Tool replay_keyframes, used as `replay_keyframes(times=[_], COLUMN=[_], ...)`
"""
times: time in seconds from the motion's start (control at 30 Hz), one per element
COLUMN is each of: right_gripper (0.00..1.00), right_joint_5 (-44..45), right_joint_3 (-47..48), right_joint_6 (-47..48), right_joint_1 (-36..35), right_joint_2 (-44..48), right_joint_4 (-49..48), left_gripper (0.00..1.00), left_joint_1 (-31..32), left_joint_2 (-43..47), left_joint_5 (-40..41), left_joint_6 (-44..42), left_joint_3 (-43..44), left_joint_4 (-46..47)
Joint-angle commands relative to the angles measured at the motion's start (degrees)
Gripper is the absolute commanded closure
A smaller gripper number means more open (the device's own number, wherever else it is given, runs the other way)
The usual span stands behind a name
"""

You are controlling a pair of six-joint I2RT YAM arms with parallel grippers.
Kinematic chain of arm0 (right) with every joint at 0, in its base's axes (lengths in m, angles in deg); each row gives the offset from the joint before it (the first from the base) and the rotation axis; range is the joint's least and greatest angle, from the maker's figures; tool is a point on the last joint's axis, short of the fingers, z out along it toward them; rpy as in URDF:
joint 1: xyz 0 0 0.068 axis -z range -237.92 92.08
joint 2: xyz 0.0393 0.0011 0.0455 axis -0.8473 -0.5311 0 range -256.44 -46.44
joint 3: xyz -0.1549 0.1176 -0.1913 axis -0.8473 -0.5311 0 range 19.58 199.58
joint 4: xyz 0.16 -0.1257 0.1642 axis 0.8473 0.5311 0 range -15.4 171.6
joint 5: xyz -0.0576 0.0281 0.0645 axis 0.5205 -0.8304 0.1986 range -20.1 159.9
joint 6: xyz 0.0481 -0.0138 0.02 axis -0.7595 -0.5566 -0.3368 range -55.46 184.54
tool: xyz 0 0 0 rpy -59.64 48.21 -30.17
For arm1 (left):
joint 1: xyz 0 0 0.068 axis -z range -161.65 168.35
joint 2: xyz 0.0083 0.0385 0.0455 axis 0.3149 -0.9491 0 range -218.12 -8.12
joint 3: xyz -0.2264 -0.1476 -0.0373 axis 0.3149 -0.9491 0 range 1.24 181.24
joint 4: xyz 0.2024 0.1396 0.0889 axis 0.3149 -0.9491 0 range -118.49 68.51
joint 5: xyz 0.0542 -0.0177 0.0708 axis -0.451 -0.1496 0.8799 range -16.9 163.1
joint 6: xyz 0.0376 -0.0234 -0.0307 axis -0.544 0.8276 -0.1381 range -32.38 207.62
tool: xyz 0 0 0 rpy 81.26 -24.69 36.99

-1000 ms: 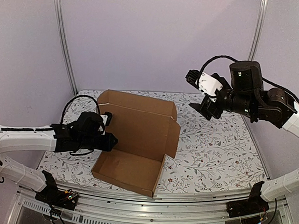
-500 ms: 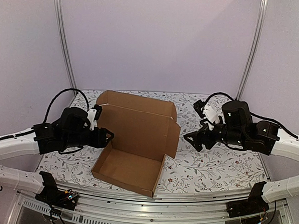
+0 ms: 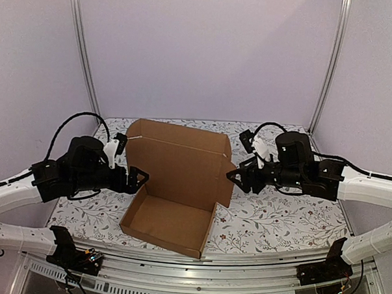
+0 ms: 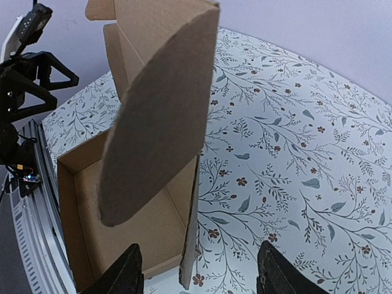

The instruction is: Fold the paper box

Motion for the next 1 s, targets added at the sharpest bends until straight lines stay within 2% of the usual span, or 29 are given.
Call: replay_keyframes(times=[0.0,0.17,0.57,0.77,0.97], right_gripper=[0.44,0.65,0.99,1.0,1.0], right_joint_5=[-2.43,-4.12,-3.4,-1.83,-3.83], right_joint_3=[2.03,2.56,1.98,1.95,2.52], right_joint_6=[0.59,1.01,2.42,5.78,12.2], right_joint_1=[1.02,1.23,1.24,1.6,5.57], right_joint_2=[-1.65,-2.69,-1.15,1.81,4.94], right_joint_4=[-1.99,-2.61,-1.29,1.95,6.33], left_gripper=[0.0,0.01,0.0,0.0,0.01], left_joint_1=[-0.85,-1.01,-1.11,-1.48,-2.57], left_joint_2=[1.34,1.18,2.46,2.41,2.51], left_joint_5=[-0.95,-1.02,-0.16,0.89,3.02], left_joint_6=[-1.0,-1.82,-2.46,-3.08,-3.83], left_joint_3=[1.33,1.81,1.9,2.12,1.56], left_joint_4=[-2.04,-2.31,-2.75,-2.32,0.61])
